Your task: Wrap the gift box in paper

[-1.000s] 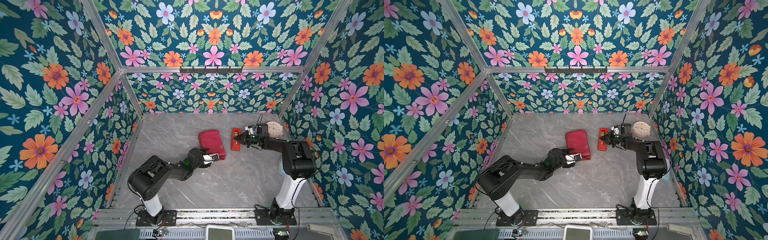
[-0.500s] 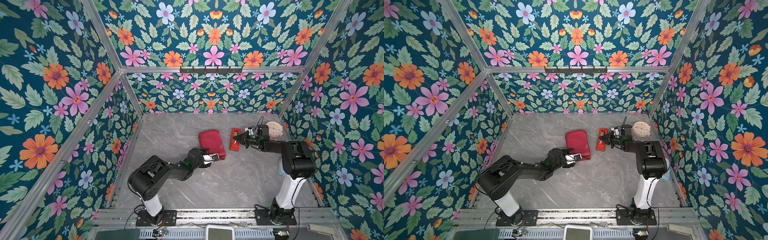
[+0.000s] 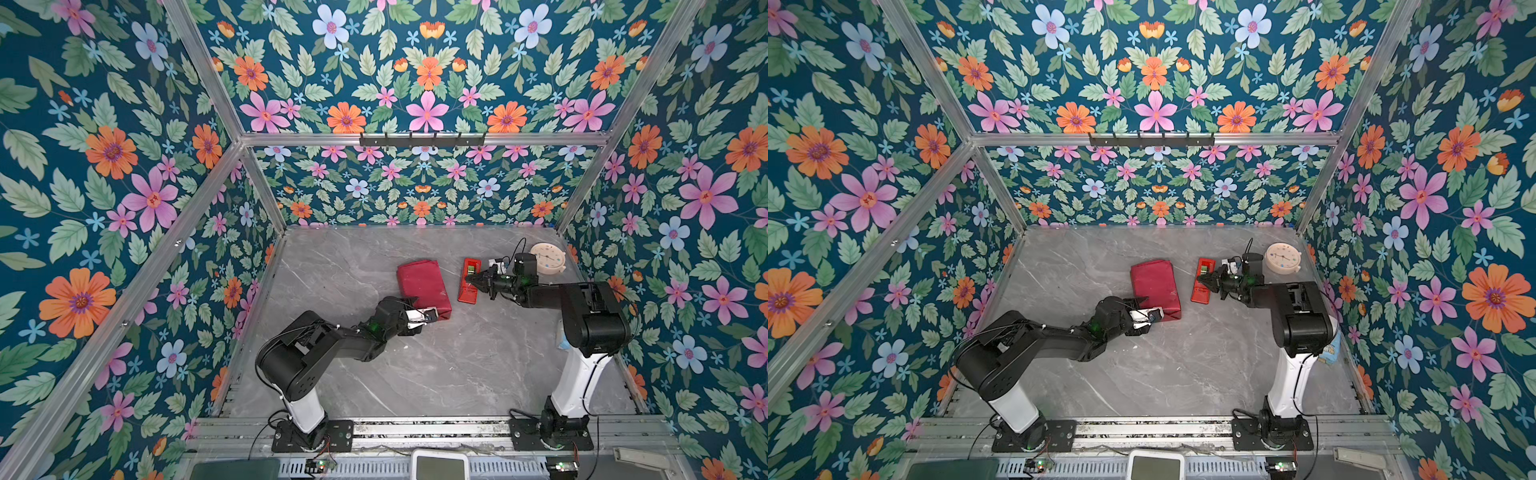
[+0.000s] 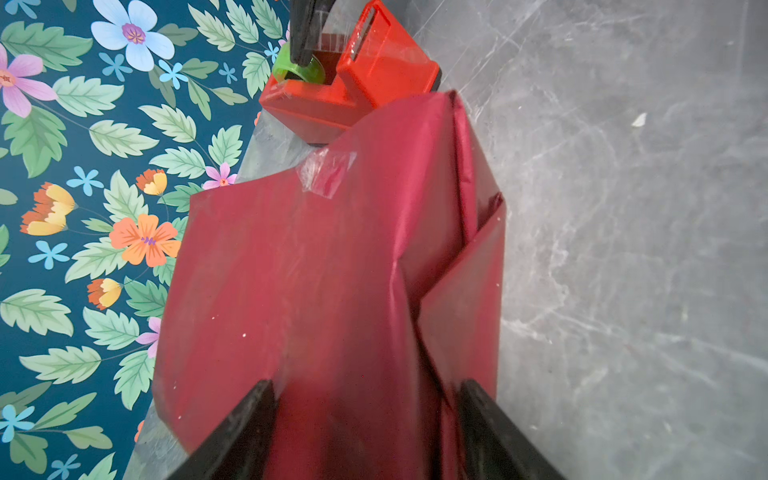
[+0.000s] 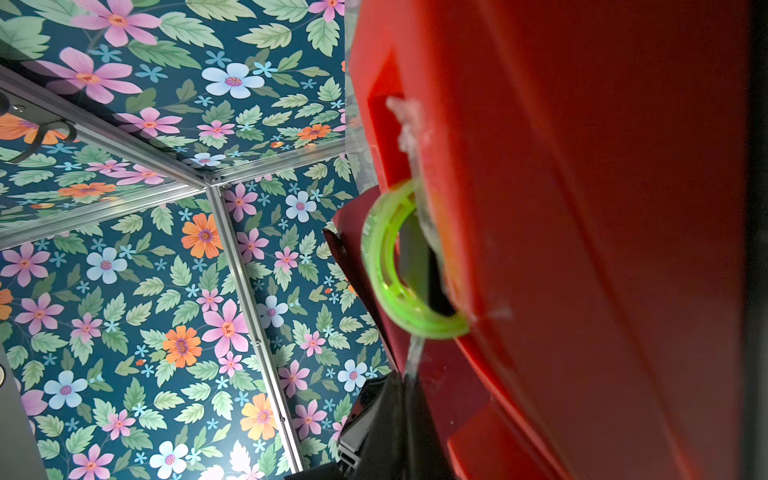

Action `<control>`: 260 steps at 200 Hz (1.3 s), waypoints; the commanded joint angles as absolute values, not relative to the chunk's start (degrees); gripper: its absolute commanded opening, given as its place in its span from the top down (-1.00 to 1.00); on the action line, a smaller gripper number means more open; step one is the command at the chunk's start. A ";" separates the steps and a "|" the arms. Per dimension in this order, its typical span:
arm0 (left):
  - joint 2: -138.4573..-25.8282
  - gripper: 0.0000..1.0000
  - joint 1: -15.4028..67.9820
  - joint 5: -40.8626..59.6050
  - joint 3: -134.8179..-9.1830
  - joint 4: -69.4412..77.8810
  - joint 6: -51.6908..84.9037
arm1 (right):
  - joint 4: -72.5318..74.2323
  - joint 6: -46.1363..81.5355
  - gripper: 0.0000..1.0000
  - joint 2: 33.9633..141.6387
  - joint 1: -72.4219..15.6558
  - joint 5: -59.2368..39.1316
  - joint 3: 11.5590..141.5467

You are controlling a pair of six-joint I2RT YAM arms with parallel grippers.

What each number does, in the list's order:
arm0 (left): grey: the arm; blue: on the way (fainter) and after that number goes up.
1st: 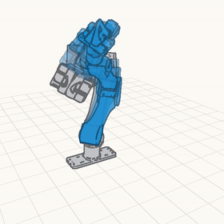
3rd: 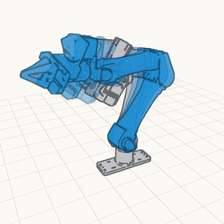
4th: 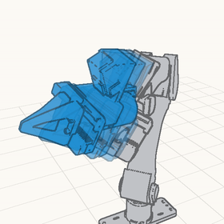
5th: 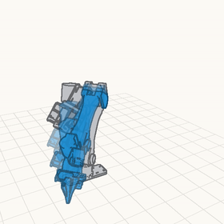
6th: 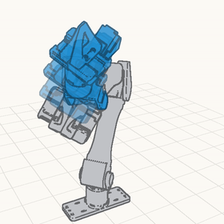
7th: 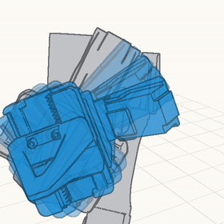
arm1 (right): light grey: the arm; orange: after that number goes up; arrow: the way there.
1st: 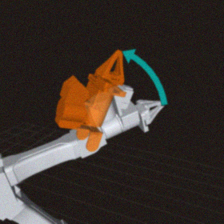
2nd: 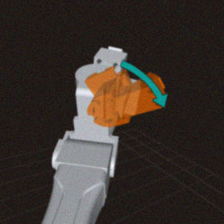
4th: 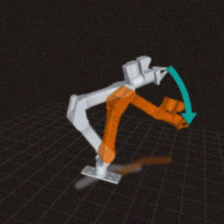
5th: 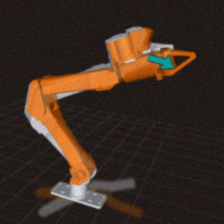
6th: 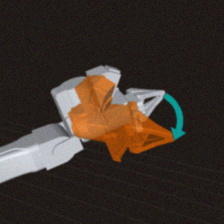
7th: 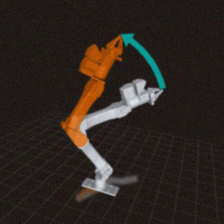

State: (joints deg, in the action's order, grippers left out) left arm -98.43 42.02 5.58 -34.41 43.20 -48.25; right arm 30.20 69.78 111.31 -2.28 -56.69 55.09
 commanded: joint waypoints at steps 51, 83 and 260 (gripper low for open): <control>-98.37 -0.42 41.93 4.60 -34.19 41.45 -47.81 | 37.36 74.49 1.00 111.38 -2.04 -58.30 51.65; -98.70 -0.42 41.97 4.48 -34.49 41.37 -47.81 | 33.94 71.59 1.00 109.94 -3.08 -57.83 51.47; -98.79 -0.42 41.96 4.13 -34.54 41.32 -47.88 | 30.96 69.97 1.00 105.99 -3.25 -57.22 50.11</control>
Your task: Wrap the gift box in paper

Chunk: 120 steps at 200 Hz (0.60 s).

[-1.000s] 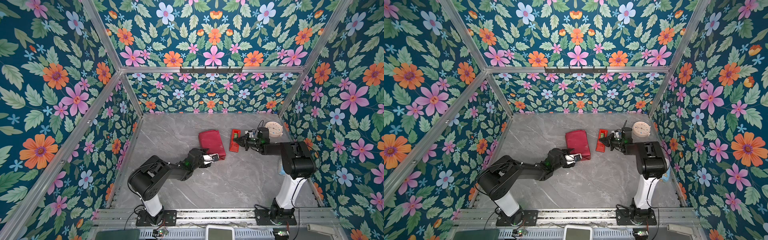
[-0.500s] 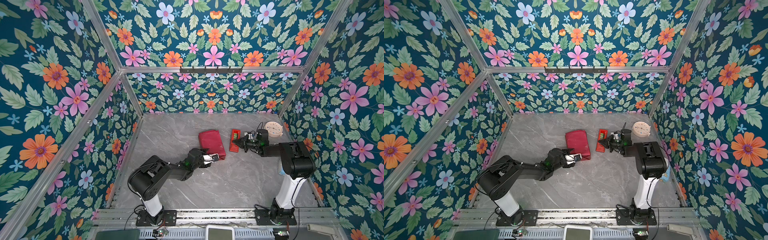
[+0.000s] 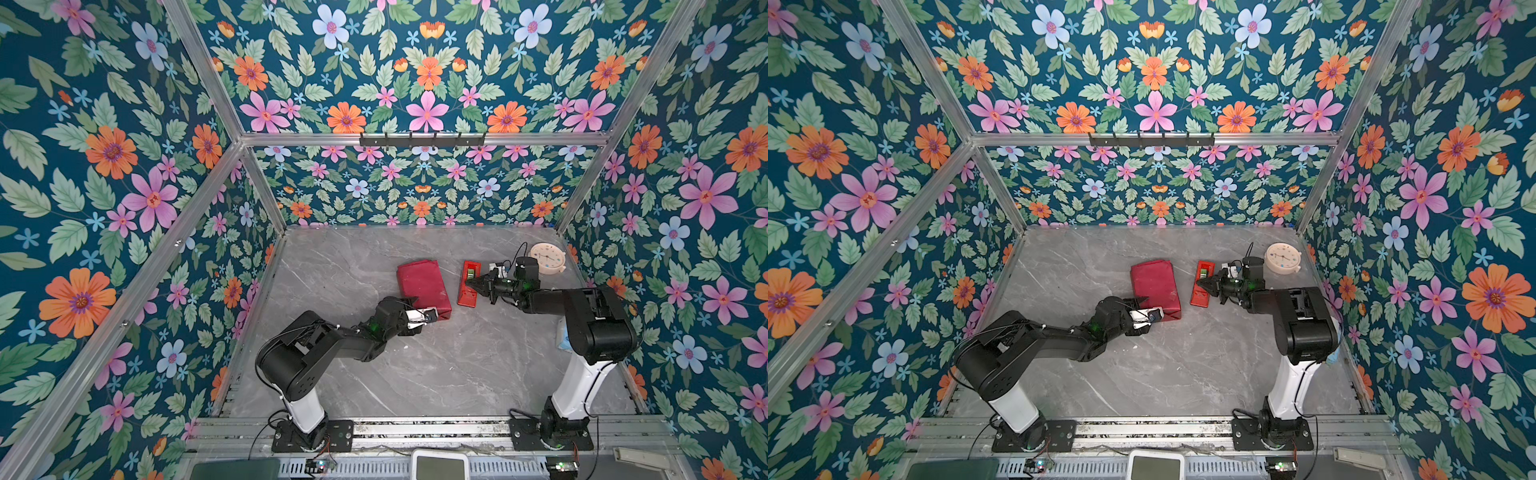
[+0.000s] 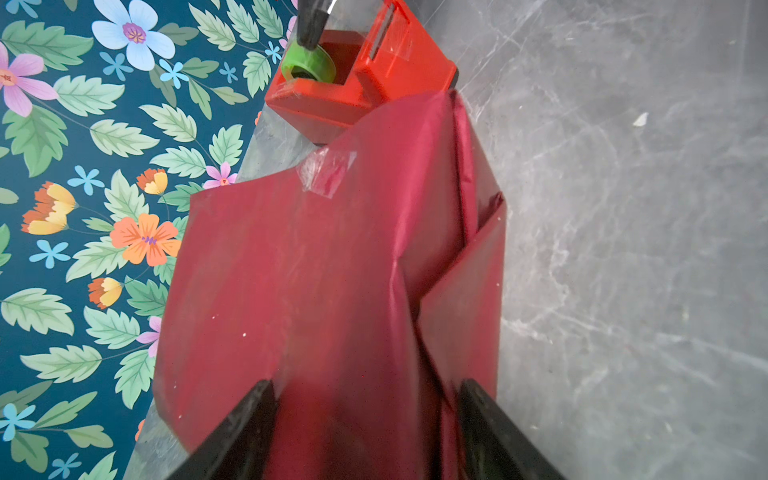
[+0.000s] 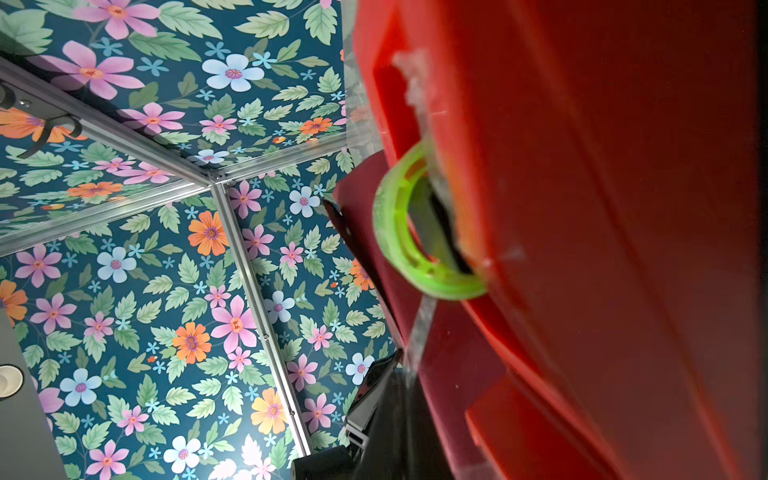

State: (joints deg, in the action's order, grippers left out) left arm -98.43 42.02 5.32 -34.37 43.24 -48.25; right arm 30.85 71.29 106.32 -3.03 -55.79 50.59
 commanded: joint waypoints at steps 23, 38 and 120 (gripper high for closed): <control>-98.79 -0.42 41.97 4.13 -34.54 41.38 -47.92 | 31.19 70.23 1.00 104.53 -3.30 -56.99 49.30; -98.79 -0.42 41.93 4.13 -34.52 41.35 -47.90 | 31.20 70.26 1.00 103.68 -3.38 -57.10 49.11; -98.79 -0.42 41.99 4.04 -34.54 41.30 -47.90 | 31.08 72.06 1.00 100.85 -3.71 -57.71 48.51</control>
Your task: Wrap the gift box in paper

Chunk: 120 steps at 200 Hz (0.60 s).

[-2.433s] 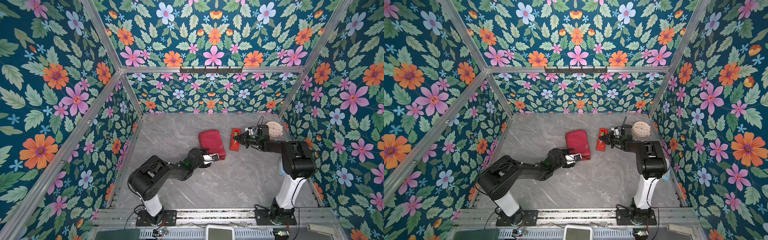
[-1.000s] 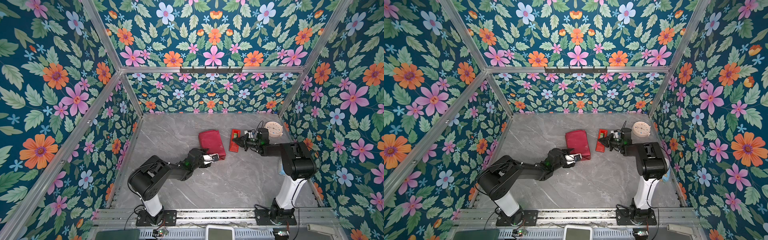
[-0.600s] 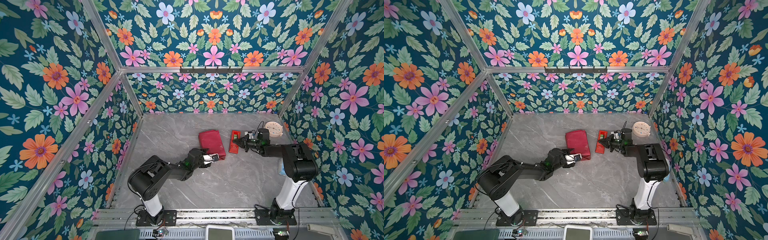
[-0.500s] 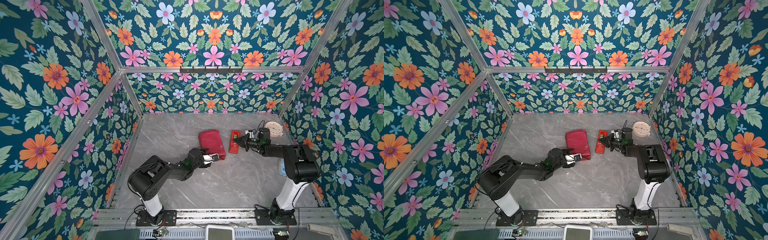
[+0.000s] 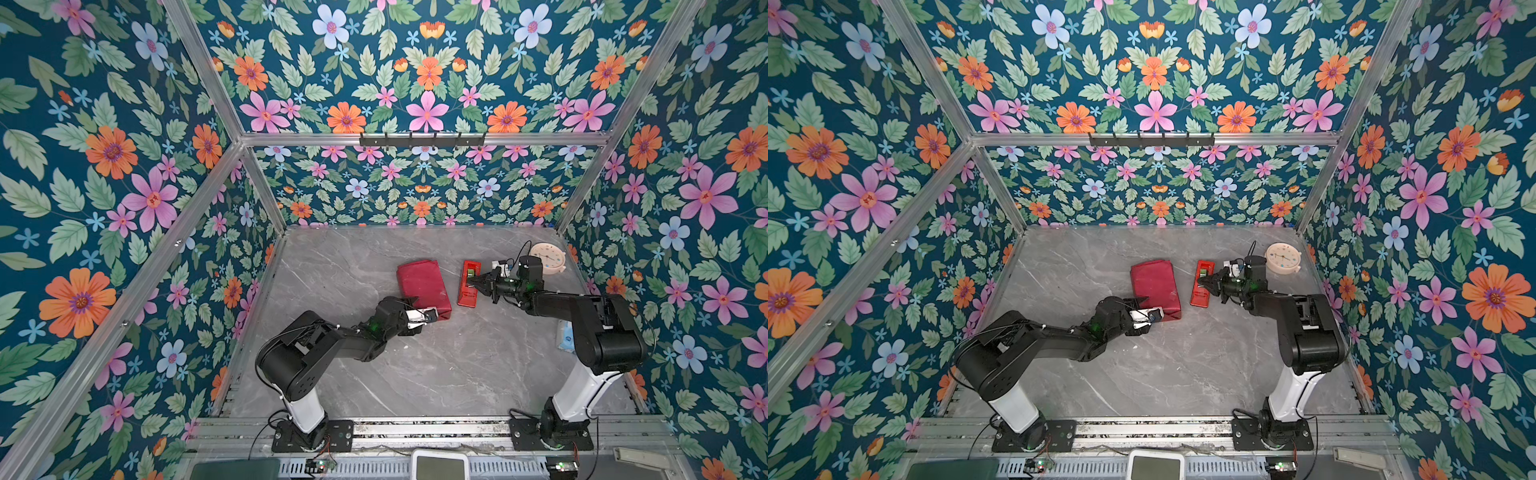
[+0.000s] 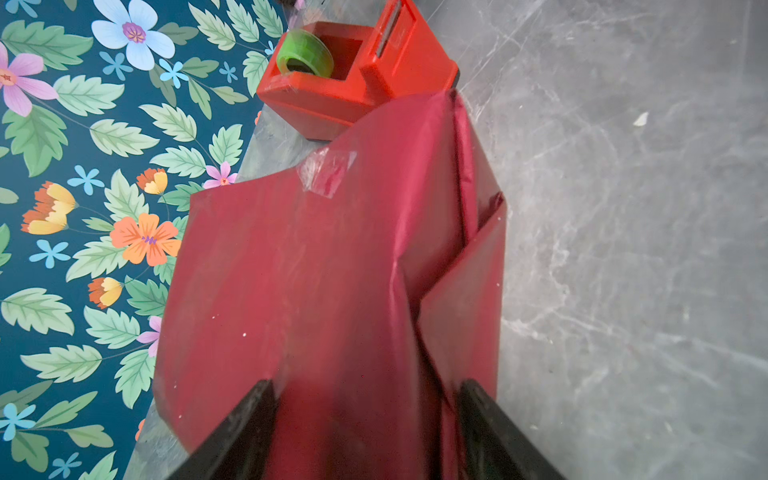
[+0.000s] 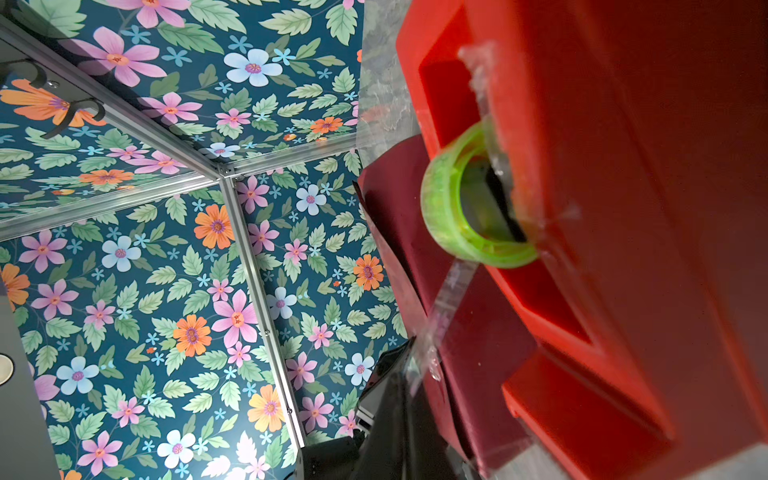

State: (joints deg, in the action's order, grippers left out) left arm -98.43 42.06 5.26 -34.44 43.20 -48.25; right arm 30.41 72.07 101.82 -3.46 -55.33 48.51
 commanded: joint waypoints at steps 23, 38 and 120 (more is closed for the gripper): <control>-98.79 -0.42 41.95 4.04 -34.63 41.24 -47.90 | 32.31 73.19 1.00 101.00 -3.78 -58.21 48.50; -98.79 -0.42 41.93 4.09 -34.54 41.31 -47.90 | 31.52 72.83 1.00 100.90 -3.73 -58.10 48.69; -98.88 -0.42 41.97 4.02 -34.74 41.09 -47.90 | 29.03 71.86 1.00 100.57 -3.77 -58.03 48.60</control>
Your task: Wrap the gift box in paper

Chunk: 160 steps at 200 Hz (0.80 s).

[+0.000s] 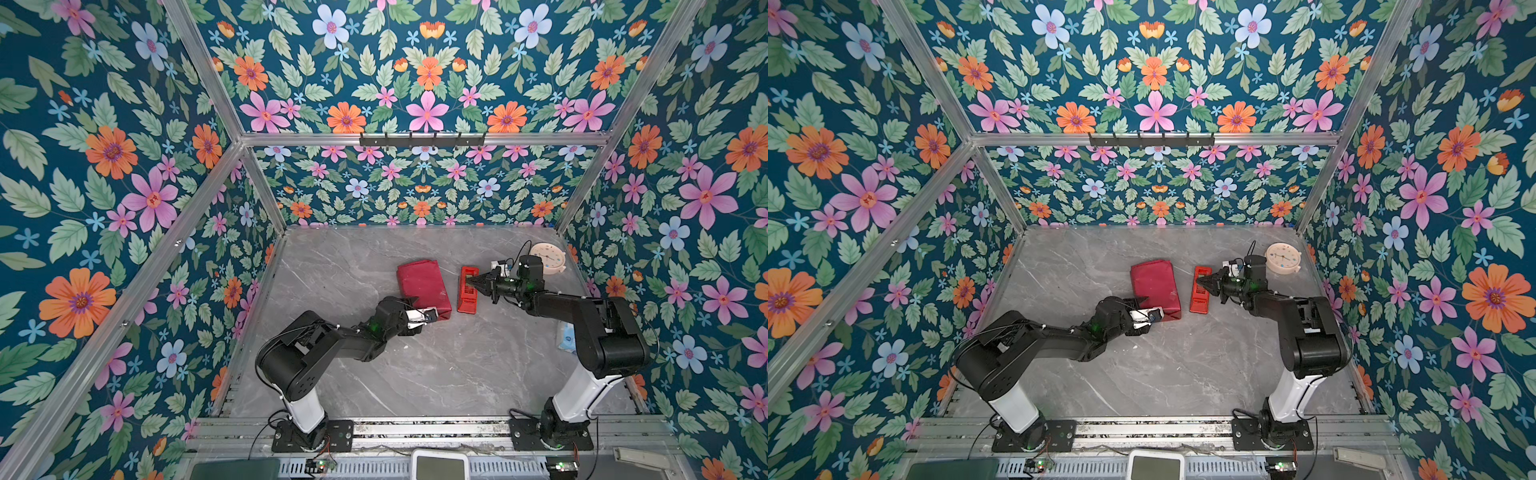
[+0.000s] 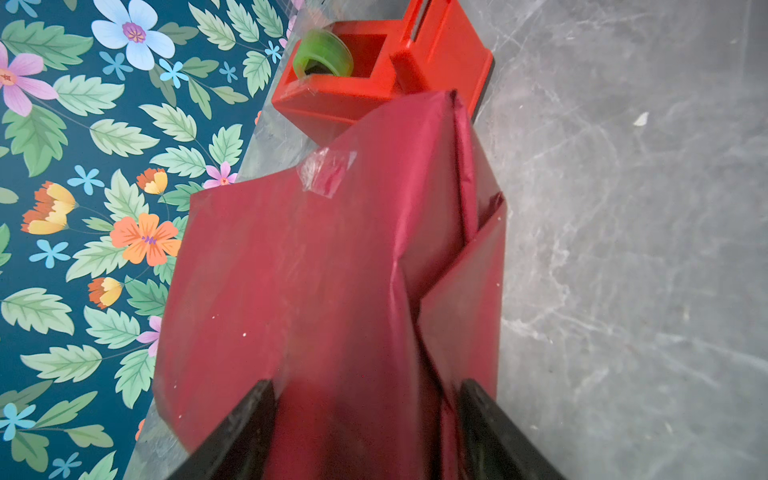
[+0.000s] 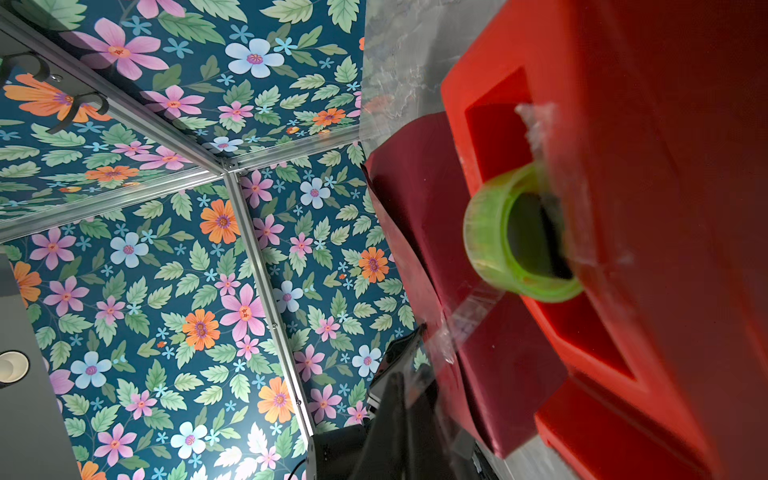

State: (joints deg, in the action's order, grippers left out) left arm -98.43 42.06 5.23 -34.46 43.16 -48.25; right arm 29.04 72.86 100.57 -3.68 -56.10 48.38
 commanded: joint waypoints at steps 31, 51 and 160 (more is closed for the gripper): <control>-98.79 -0.42 41.94 4.04 -34.72 40.87 -47.81 | 29.15 72.81 1.00 98.83 -4.20 -58.13 49.18; -98.87 -0.42 41.93 4.04 -34.85 40.90 -47.82 | 15.12 64.05 1.00 96.00 -3.78 -54.37 51.83; -99.14 -0.42 41.93 4.22 -35.15 40.72 -47.72 | 16.00 65.03 1.00 91.58 -3.69 -55.60 49.93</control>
